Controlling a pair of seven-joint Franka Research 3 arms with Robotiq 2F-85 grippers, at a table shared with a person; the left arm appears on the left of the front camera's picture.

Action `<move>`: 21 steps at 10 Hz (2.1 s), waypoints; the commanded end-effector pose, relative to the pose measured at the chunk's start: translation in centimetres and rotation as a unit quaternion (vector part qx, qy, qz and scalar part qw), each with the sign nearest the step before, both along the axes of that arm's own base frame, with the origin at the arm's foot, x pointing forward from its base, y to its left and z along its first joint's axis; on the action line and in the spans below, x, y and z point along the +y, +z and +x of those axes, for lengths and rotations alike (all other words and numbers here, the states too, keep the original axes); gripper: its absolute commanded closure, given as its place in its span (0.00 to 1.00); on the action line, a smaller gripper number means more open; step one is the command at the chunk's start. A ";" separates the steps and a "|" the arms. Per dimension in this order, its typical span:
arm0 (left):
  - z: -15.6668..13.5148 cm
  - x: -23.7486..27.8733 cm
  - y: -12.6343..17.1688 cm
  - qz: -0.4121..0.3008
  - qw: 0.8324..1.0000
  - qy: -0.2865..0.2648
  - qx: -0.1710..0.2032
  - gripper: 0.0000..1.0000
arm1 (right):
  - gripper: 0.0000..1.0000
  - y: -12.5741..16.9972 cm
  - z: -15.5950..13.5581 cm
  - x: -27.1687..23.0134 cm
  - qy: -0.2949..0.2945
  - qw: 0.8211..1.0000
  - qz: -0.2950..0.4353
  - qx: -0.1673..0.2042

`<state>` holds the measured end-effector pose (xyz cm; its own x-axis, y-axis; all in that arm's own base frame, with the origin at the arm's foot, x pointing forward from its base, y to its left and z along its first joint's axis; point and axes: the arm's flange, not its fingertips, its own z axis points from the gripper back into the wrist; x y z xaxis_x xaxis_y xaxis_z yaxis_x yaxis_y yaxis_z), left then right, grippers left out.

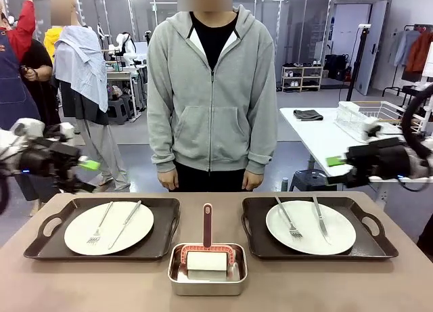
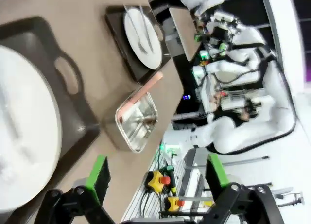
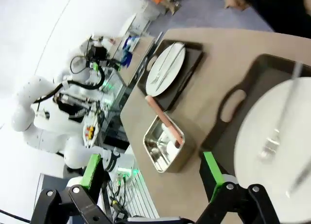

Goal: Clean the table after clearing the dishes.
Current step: When the left (or right) Handle tray is removed, use the left hand (or right hand) to clean the left (or right) side of the table with the Lint Roller.

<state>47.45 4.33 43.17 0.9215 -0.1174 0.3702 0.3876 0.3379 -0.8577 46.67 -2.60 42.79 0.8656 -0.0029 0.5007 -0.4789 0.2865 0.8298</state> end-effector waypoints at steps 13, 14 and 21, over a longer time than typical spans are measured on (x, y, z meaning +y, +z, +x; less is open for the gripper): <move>-8.3 29.8 -6.5 -0.020 0.980 0.196 0.015 0.00 | 0.00 -4.9 -10.2 -24.6 -0.259 0.961 0.098 0.025; -8.3 29.8 -6.5 -0.020 0.980 0.196 0.015 0.00 | 0.00 -4.9 -10.2 -24.6 -0.259 0.961 0.098 0.025; -8.3 29.8 -6.5 -0.020 0.980 0.196 0.015 0.00 | 0.00 -4.9 -10.2 -24.6 -0.259 0.961 0.098 0.025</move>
<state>39.56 33.82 36.58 0.9011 0.2651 0.3432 0.2148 0.4145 -0.8843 36.55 -27.14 37.65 0.7491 -0.5290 0.3989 -0.2677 0.3090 0.9126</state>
